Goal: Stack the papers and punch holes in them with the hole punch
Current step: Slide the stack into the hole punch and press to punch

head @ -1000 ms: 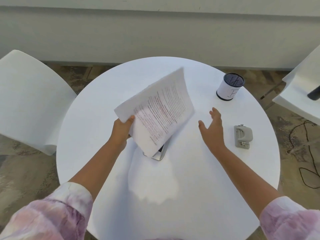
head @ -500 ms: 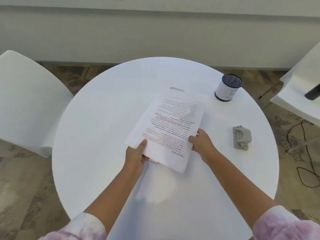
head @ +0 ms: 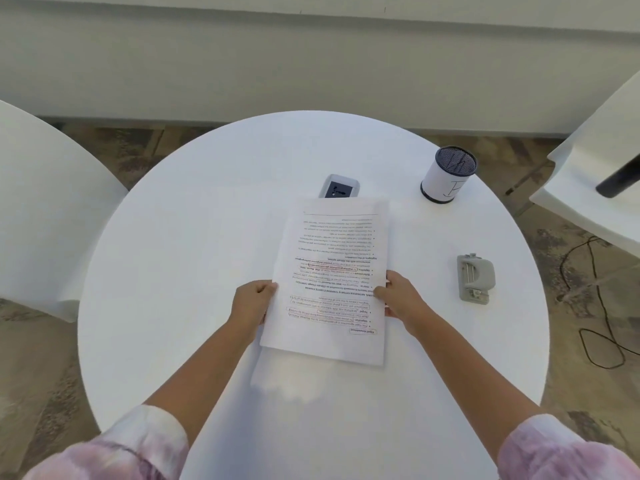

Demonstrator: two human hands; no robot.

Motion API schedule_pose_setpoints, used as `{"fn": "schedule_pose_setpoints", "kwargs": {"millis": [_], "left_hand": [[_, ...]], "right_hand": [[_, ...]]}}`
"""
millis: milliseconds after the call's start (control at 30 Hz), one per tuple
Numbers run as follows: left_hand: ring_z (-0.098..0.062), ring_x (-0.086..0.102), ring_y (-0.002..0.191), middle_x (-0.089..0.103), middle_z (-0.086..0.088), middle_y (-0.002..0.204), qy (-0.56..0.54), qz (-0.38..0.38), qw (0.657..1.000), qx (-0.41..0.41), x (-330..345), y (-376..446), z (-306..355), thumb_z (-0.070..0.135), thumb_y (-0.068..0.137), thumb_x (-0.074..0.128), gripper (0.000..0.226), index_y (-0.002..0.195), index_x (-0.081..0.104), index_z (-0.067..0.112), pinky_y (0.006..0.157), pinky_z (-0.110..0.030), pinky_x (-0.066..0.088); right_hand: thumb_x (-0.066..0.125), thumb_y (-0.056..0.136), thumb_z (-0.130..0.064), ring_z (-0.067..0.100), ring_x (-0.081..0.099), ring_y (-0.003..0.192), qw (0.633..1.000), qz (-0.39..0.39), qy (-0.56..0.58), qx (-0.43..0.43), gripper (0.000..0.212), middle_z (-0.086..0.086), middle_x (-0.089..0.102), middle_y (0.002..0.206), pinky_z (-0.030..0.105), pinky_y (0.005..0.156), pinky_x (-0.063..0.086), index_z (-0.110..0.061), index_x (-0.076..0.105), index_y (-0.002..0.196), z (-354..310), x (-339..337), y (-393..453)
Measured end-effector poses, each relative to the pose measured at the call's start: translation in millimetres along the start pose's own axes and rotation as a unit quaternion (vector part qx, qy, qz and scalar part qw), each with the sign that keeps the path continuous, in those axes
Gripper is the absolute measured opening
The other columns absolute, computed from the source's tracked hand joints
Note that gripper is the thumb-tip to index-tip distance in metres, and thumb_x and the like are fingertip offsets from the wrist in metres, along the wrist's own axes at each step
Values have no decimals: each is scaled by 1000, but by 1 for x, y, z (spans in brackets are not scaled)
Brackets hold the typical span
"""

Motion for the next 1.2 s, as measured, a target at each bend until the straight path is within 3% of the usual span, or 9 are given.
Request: {"fn": "schedule_pose_setpoints", "kwargs": {"millis": [167,267,333,433,567,800,967,1100,1200], "left_hand": [[-18,41,55,52,-2,62,33,19,999,7,7,8,-1,9,91,53,22,70,61,13,46,-21,33],[-16,38,50,47,-1,58,47,33,998,3,6,11,-5,9,90,53,23,68,59,12,35,-15,29],[-16,38,50,48,-2,58,48,22,999,-1,8,12,-9,9,91,52,25,67,58,12,39,-17,30],[-18,39,51,50,-5,61,42,8,999,-7,11,12,-13,8,91,51,20,73,60,8,48,-21,32],[-17,38,50,49,-3,59,47,10,999,-4,11,12,-13,8,91,50,17,79,62,8,39,-17,30],[-25,55,76,62,-6,85,35,28,999,4,12,12,-14,9,89,52,13,88,64,14,69,-36,46],[-16,51,61,59,-6,83,-42,20,999,-8,17,8,-13,5,91,50,14,97,61,9,38,-12,37],[-17,54,64,62,-7,85,-57,3,998,-10,25,4,-12,6,91,51,14,86,62,14,46,-18,41],[-16,56,63,63,-6,85,-52,-8,999,-12,30,4,-13,7,91,51,16,84,62,17,45,-17,42]], "right_hand": [[47,88,-6,25,64,91,1000,27,5,6,24,5,65,99,39,84,54,-14,53,110,8,-5,11],[53,88,-17,22,59,85,986,158,-44,-29,24,1,63,93,35,79,49,-11,57,111,11,-32,13],[55,88,-20,22,56,92,960,249,-100,-73,23,6,62,100,30,80,41,-11,60,109,4,-53,9],[58,84,-19,35,50,107,908,354,-195,-115,24,19,58,108,37,93,34,-10,62,107,-11,-84,5],[57,83,-16,40,43,118,860,437,-257,-65,37,23,51,124,45,102,32,-6,54,119,-16,-132,6],[49,91,-16,43,39,124,891,409,-181,77,48,27,42,133,48,99,36,-3,34,135,22,-173,9],[54,89,-19,38,50,115,906,375,-197,15,44,21,54,124,43,90,42,-4,43,129,13,-163,5],[58,85,-20,34,58,98,918,351,-183,-9,38,17,62,114,40,80,48,-9,51,120,10,-144,0],[60,84,-19,22,52,80,932,329,-151,-15,34,13,63,109,29,68,40,-10,56,117,12,-127,-2]]}}
Point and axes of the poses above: each hand's wrist, its own y-axis towards the middle knuckle, its own x-axis out of the palm, z = x × y, the point moved 8 cm from there along y, towards the middle knuckle
